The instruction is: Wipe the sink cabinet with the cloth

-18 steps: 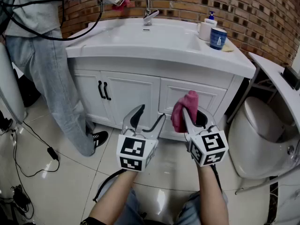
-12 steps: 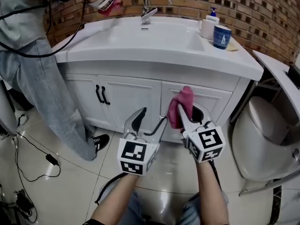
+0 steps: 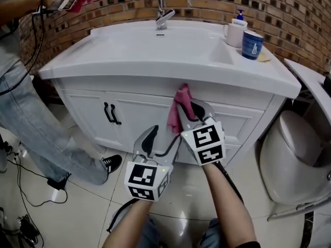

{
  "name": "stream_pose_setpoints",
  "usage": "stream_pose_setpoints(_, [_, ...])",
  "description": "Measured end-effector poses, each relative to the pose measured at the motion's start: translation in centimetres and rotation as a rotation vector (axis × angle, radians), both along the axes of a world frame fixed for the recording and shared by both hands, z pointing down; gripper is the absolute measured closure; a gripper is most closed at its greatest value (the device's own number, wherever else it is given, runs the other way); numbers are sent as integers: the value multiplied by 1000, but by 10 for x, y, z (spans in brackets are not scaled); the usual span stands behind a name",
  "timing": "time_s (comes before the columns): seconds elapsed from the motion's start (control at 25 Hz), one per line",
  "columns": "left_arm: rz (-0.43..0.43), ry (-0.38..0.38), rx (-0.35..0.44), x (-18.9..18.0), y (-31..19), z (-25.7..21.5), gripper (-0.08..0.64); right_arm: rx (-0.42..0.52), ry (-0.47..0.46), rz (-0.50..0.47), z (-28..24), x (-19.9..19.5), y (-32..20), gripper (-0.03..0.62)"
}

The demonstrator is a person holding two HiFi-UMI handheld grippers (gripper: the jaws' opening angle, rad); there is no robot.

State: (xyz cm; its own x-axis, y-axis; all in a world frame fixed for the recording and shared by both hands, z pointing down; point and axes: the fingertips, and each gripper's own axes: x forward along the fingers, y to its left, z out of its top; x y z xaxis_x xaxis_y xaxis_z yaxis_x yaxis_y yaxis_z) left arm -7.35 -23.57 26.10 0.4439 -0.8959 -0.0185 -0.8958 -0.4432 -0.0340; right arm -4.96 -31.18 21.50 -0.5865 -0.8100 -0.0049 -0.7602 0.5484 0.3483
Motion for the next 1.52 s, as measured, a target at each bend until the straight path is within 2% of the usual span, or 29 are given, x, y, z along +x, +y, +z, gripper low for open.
stream_pose_setpoints(0.16, [3,-14,12,8,-11,1,279,83,101,48,4,1,1,538])
stream_pose_setpoints(0.32, [24,-29,8,22,-21,12,278,36,62,76,22,22,2,537])
stream_pose_setpoints(0.48, [51,-119,28,38,-25,26,272,4,56,118,33,55,4,537])
stream_pose_setpoints(0.6, [76,-132,32,42,-25,30,272,1,56,142,33,79,6,537])
stream_pose_setpoints(0.84, [86,-82,24,40,-25,24,272,-10,20,234,32,151,12,537])
stream_pose_setpoints(1.08, [85,-58,21,38,-26,20,272,-47,-94,446,30,255,22,537])
stream_pose_setpoints(1.16, [80,-52,22,36,-25,19,272,-47,-114,498,31,277,24,537])
stream_pose_setpoints(1.24, [73,-52,22,34,-25,20,272,-40,-122,518,32,282,24,538])
stream_pose_setpoints(1.36, [56,-55,25,27,-25,18,272,-24,-147,525,29,268,23,540])
stream_pose_setpoints(1.44, [35,-64,21,16,-27,20,272,-15,-165,458,23,240,22,540])
stream_pose_setpoints(1.52, [10,-59,9,4,-28,22,272,-6,-157,348,19,197,22,540])
